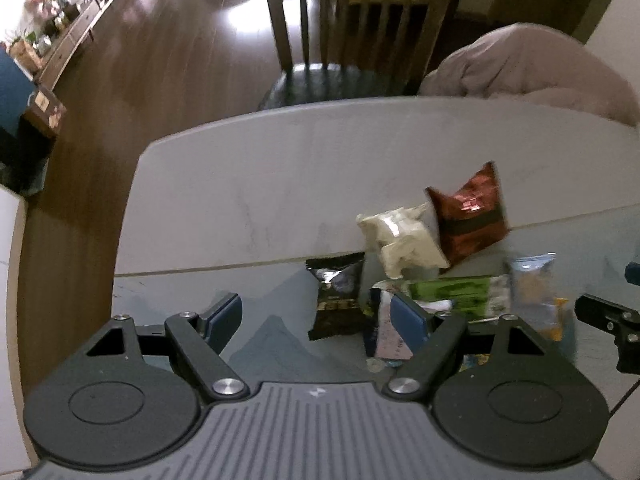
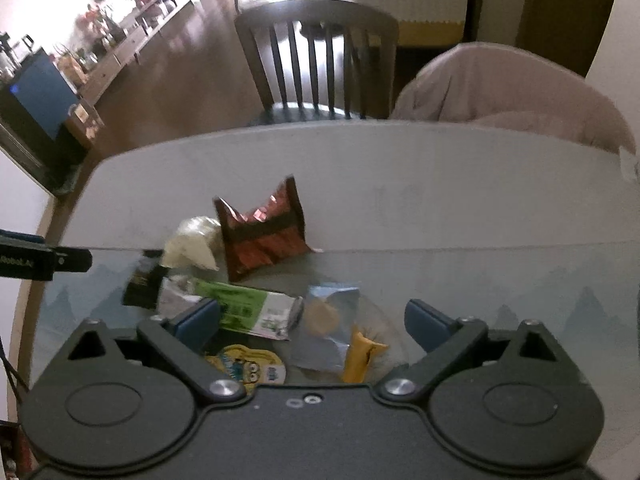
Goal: Organize snacks
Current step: 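Withdraw both tools from the box back toward the snack pile, then grasp the black snack packet with the left tool while the right tool grasps the clear bag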
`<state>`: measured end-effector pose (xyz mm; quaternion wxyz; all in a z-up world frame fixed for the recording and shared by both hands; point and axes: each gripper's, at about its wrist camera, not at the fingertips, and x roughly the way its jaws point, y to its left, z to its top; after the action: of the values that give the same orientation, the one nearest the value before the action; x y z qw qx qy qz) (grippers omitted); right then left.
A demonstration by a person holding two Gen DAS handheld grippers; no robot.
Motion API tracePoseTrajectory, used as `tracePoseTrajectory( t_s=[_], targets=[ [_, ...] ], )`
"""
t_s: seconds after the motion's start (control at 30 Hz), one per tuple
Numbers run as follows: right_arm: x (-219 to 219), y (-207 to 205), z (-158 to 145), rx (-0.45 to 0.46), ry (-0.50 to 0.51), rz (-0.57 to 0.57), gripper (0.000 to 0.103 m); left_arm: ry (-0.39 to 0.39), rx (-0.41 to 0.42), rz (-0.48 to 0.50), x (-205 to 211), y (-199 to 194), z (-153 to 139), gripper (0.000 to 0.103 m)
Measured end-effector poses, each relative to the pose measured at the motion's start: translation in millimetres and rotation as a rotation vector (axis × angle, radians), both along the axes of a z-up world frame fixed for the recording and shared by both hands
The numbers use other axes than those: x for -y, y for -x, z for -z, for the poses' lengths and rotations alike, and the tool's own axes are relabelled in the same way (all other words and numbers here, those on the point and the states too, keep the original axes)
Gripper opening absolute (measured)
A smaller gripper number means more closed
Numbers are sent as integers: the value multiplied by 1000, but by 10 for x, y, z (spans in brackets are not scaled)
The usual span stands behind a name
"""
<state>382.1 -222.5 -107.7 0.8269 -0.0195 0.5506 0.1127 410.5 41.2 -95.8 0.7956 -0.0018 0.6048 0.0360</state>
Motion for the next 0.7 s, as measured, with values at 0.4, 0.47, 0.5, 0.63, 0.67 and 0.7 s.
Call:
tracePoseTrajectory(
  t_s=[0.4,0.47,0.5,0.63,0.67,0.7],
  targets=[
    [-11,-186,639,-117,53,3,83,38,-135,-76,-158,-360,748,81],
    [-24,-191,674,-124,54,-3,82,40,-146,-80,-167,-378,816,81],
    [-30,-189,693,-128,54,-6,82,44,-150,-78,-164,-383,848,81],
    [-46,-196,752,-132,63,-17,77,53,-158,-79,-143,-385,952,80],
    [-47,-198,767,-133,64,-20,74,57,-160,-78,-137,-383,976,79],
    [-47,-200,775,-134,64,-20,71,62,-163,-77,-134,-381,997,76]
  ],
)
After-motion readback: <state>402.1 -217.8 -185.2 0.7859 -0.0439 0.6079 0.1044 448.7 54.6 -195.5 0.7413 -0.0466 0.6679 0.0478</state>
